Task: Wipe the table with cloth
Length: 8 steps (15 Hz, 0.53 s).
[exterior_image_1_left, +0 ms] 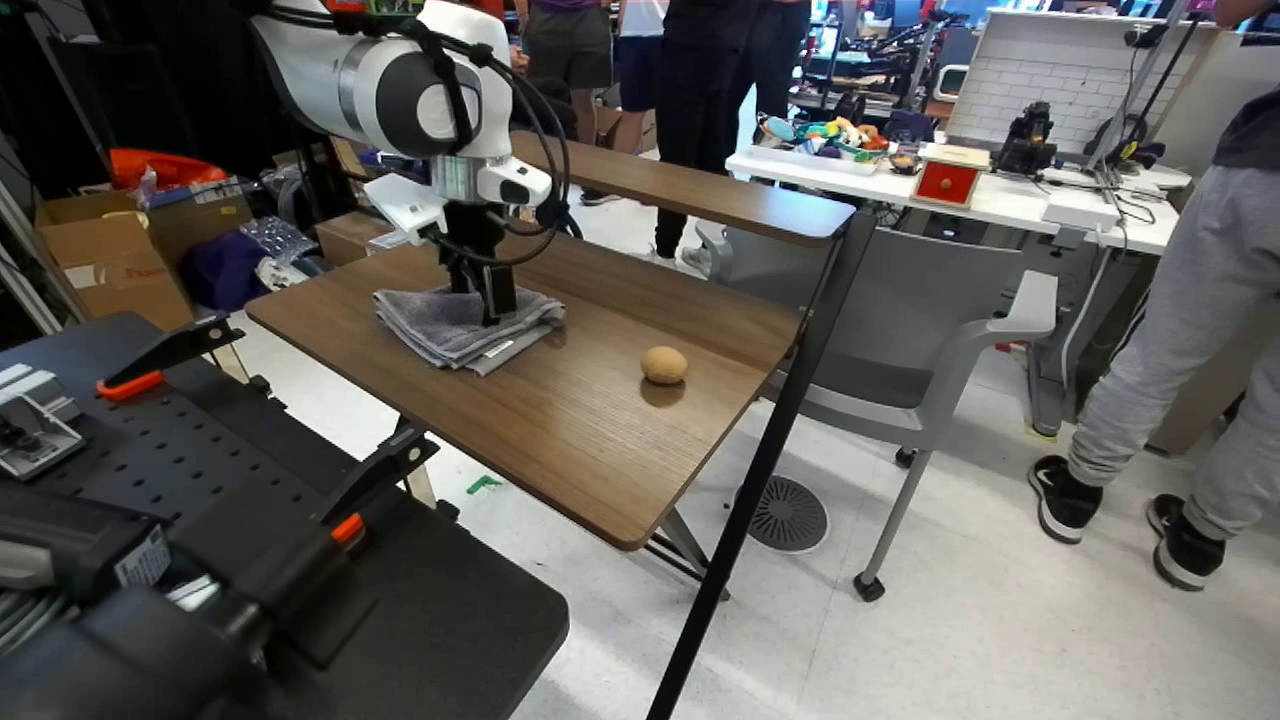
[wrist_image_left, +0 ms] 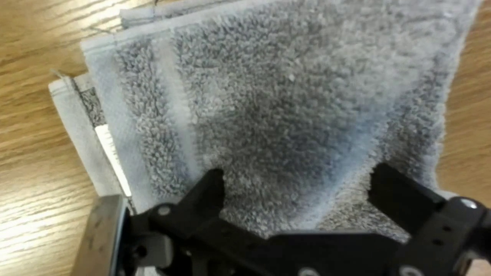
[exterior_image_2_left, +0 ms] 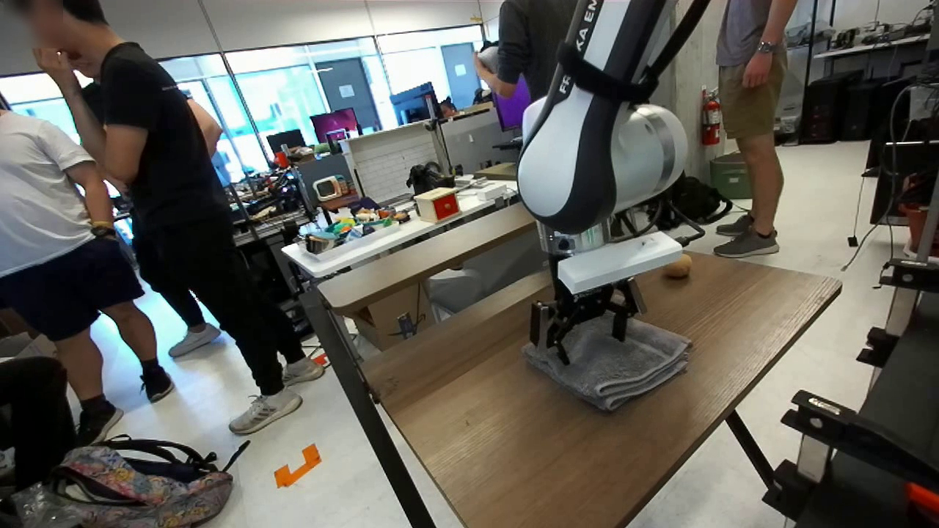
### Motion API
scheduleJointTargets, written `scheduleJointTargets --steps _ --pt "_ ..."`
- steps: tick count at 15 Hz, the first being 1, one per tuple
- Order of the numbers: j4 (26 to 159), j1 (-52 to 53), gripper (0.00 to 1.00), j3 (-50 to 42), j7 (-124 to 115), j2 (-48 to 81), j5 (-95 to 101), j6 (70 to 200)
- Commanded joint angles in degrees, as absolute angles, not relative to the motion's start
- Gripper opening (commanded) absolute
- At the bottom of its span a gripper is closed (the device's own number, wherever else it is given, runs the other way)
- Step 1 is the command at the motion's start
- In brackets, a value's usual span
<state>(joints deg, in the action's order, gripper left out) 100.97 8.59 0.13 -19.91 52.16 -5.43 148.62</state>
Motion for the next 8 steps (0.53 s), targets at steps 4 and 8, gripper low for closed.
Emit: scheduleJointTargets --steps 4,8 --pt "101.3 8.9 1.00 3.3 -16.2 56.6 -6.5 151.4" --pt "102.9 9.6 1.00 6.8 -12.9 56.5 -6.6 152.2"
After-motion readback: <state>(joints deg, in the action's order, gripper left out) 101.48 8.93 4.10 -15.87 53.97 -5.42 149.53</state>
